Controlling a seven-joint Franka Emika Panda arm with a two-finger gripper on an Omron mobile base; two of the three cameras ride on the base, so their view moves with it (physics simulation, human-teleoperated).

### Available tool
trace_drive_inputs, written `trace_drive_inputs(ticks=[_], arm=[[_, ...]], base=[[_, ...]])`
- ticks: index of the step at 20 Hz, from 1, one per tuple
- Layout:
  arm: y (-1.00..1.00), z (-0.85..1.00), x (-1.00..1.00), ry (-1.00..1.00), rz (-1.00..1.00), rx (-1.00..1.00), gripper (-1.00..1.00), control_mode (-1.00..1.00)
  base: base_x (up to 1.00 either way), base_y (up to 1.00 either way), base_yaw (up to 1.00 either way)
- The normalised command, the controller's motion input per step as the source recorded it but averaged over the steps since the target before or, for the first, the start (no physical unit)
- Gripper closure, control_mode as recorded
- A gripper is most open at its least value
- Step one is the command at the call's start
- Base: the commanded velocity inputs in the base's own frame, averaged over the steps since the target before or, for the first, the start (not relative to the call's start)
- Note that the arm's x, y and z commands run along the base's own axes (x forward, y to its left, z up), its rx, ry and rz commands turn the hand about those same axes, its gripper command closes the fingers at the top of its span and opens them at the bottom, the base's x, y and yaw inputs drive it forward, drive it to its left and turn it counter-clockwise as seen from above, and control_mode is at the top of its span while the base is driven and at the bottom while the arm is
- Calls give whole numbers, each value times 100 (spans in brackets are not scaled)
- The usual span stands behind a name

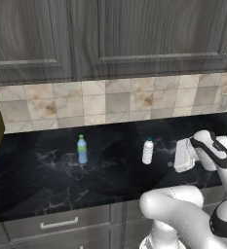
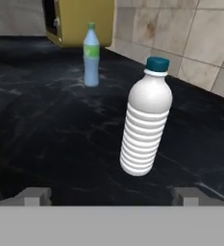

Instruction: Take the bottled waters from the counter and place them in the freezer to freeze. Close the freezer door after placing the bottles.

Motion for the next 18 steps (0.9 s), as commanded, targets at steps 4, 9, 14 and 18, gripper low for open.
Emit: trace_drive_inputs(ticks=[4,9,14,18], arm=[[2,0,0,0,10,0,-100,-100],[27,-7,20,0,17,0,-100,-100],[31,-6,58,2,2,1,-100,-100],[17,0,17,5,1,12,-100,-100]], base=[[0,0,0],[0,0,0],[0,0,0],[0,0,0]])
